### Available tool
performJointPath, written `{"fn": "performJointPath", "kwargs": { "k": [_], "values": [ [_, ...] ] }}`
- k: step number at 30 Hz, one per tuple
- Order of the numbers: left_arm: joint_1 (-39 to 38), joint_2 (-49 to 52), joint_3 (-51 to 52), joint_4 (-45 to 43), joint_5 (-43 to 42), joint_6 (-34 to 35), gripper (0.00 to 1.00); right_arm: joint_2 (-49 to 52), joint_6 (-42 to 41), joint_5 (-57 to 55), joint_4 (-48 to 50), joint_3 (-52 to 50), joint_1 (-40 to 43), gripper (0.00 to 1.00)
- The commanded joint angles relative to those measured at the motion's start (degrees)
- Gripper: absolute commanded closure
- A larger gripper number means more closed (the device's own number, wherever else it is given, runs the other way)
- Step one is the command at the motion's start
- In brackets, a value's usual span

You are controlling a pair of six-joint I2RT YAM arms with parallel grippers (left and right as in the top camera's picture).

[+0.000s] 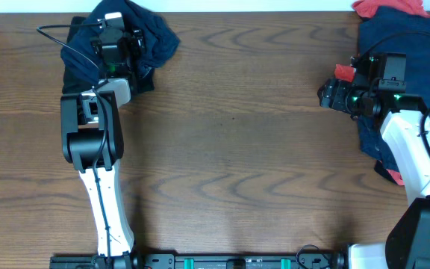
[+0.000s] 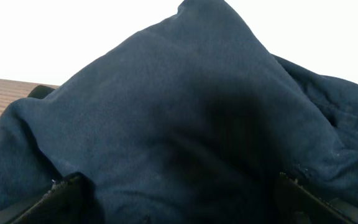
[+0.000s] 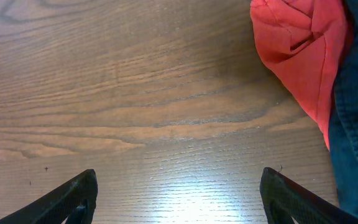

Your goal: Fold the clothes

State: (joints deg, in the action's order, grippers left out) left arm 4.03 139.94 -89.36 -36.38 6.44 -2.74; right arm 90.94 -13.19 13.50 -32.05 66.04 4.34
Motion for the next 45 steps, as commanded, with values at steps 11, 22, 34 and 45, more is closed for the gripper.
{"fn": "performJointPath", "kwargs": {
  "k": [11, 22, 34, 45],
  "values": [
    [0.02, -24.11, 0.24, 24.65, 0.63, 0.92, 0.02, -0.61, 6.97, 0.15, 0.96, 2.84, 0.11, 0.01],
    [-1.77, -44.98, 0.24, 48.57, 0.39, 1.14, 0.02, -7.98, 19.26, 0.46, -5.6, 12.04, -5.35, 0.01],
    [-1.75, -46.66, 0.24, 49.86, 0.39, 1.14, 0.02, -18.93, 19.23, 0.48, -4.66, 12.35, -19.1, 0.01],
    [-1.75, -46.66, 0.24, 49.88, 0.39, 1.14, 0.02, -19.02, 19.28, -0.59, -8.04, 12.28, -20.72, 0.01]
  ]
}}
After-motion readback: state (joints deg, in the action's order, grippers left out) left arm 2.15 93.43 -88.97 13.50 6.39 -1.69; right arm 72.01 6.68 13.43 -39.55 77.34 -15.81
